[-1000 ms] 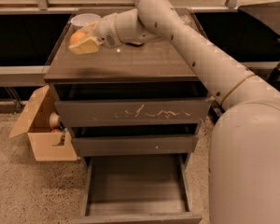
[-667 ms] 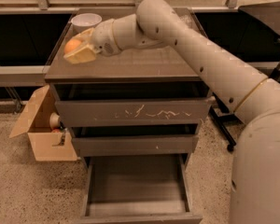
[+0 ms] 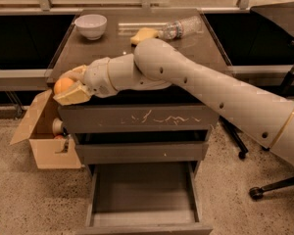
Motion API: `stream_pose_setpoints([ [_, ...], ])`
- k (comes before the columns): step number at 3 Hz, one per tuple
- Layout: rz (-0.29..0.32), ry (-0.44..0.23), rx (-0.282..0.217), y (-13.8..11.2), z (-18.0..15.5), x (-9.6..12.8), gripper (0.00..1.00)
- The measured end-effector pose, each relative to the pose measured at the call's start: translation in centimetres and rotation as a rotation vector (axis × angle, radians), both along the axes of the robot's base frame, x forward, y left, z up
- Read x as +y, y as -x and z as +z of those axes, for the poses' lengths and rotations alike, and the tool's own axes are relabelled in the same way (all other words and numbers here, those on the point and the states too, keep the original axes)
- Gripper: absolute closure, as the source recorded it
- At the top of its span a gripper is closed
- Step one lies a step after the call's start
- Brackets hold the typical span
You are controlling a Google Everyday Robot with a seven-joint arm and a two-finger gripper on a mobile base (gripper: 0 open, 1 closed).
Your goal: Place orange into bottom drawer
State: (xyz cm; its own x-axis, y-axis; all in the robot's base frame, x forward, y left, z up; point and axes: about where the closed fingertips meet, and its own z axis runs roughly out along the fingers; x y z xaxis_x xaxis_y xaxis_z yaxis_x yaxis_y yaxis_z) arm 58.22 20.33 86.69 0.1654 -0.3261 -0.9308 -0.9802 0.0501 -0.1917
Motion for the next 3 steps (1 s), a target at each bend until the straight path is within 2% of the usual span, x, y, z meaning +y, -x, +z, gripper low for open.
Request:
stream_pose_setpoints([
  [1, 0.0, 0.0, 0.0, 0.0, 0.0, 0.0, 1.0],
  [2, 0.026, 0.028, 0.067, 2.3, -2.1, -1.3, 1.0],
  [3, 0.006, 0.025, 0.131, 7.2, -4.4, -4.4, 1.0],
])
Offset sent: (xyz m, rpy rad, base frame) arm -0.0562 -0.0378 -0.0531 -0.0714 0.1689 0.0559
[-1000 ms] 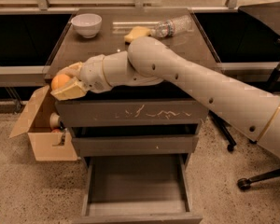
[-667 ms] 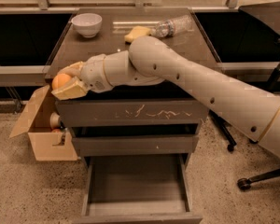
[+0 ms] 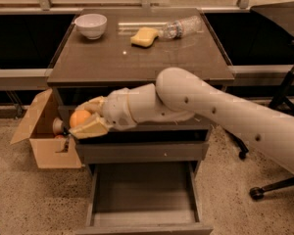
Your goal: Place orange into bottom drawer
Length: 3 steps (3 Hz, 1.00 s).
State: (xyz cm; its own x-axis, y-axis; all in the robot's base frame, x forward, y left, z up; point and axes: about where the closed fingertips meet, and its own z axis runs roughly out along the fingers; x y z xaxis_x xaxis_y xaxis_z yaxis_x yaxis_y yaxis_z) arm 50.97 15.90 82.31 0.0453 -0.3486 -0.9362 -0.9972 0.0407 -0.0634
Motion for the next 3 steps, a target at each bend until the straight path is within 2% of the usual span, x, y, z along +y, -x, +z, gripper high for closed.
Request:
stream_pose_setpoints([
  [1, -0.062, -0.003, 0.055, 3.4, -2.8, -3.6, 1.0],
  [2, -0.182, -0.003, 0.133, 6.1, -7.4, -9.2, 1.0],
  [3, -0.182, -0.003, 0.133, 6.1, -7.4, -9.2, 1.0],
])
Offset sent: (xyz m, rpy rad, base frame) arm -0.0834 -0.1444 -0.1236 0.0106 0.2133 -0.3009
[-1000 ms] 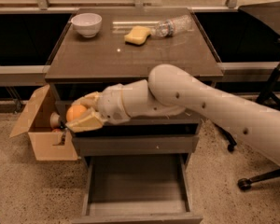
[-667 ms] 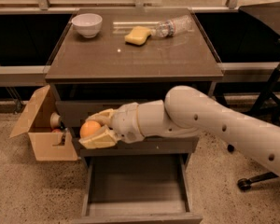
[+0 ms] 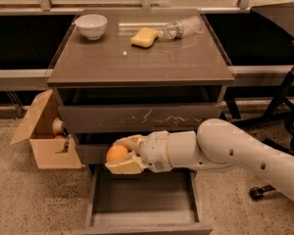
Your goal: Place orange into bottom drawer
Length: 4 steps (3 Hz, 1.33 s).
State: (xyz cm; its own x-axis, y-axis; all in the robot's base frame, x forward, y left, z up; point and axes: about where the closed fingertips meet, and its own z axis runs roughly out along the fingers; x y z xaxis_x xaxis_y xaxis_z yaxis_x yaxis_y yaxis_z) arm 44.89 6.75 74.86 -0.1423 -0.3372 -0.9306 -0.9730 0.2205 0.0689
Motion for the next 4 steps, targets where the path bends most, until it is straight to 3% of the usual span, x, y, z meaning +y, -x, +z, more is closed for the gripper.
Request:
stream_pose_setpoints([
  [1, 0.003, 0.042, 0.027, -0.1, -2.5, -1.5, 1.0],
  [2, -0.02, 0.119, 0.133, -0.4, -9.7, -6.4, 1.0],
  [4, -0.051, 0.178, 0.269, -2.1, -19.7, -12.3, 1.0],
])
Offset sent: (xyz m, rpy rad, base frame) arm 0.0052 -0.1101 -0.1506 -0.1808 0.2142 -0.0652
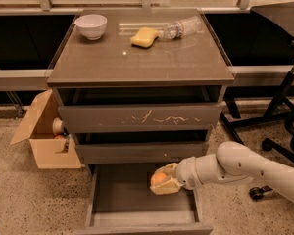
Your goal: Place orange into bottom drawer
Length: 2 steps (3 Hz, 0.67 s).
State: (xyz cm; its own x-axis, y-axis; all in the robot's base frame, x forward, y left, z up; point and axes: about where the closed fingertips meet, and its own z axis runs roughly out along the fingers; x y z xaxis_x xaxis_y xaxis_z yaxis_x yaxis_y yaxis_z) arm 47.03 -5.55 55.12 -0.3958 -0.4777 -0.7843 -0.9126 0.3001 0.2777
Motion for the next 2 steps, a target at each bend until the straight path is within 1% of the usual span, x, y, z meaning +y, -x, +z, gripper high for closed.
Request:
stream_pose_setpoints([
  [1, 0.0, 0.0, 0.0, 0.0, 0.0, 0.0, 1.0],
  [2, -0.002, 0.059, 0.005, -0.4, -1.8, 0.1, 1.0],
])
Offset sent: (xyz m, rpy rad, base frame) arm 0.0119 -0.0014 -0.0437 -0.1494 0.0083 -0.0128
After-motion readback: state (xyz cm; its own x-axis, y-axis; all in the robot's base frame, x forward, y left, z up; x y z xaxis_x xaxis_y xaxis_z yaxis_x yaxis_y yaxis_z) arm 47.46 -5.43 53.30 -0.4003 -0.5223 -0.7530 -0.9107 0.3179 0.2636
